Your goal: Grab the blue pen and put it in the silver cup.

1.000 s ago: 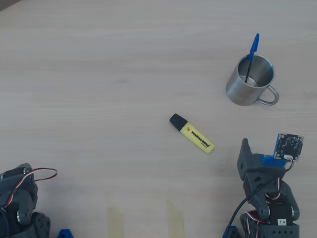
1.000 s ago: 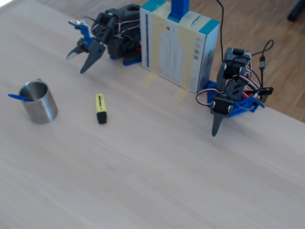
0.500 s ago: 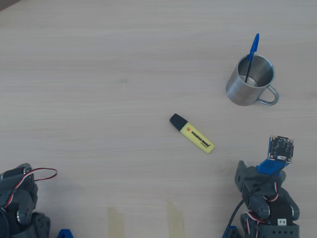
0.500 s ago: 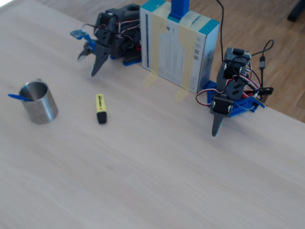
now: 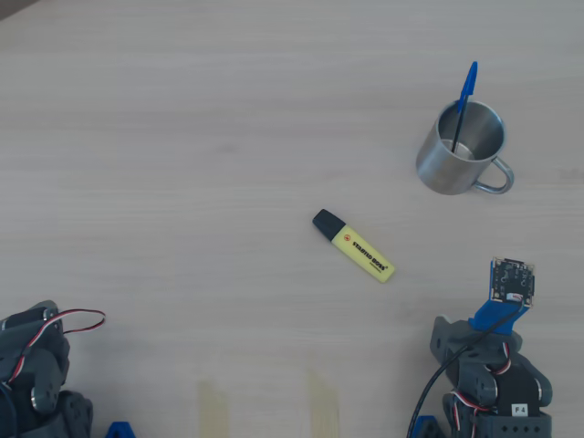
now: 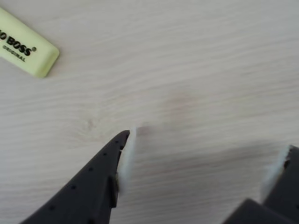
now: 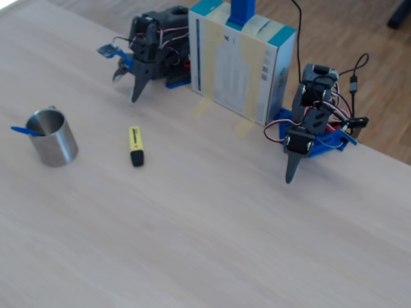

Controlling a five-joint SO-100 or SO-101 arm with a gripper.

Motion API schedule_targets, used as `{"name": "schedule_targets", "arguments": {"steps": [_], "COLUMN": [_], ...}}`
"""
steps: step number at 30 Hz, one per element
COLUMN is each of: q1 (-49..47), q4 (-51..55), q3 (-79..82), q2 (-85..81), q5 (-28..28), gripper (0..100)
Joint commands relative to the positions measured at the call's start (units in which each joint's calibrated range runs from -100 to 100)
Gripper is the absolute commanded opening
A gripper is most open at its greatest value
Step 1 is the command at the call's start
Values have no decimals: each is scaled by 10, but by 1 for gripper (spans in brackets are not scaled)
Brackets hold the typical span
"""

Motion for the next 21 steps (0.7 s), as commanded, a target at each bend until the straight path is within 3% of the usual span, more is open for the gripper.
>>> {"name": "schedule_targets", "arguments": {"steps": [1, 15, 21], "q1": [-2, 3, -1], "q4": [10, 19, 19], "q3": [4, 4, 4], "q2": [2, 2, 2], "q5": [0, 31, 34], "gripper": [43, 42, 22]}}
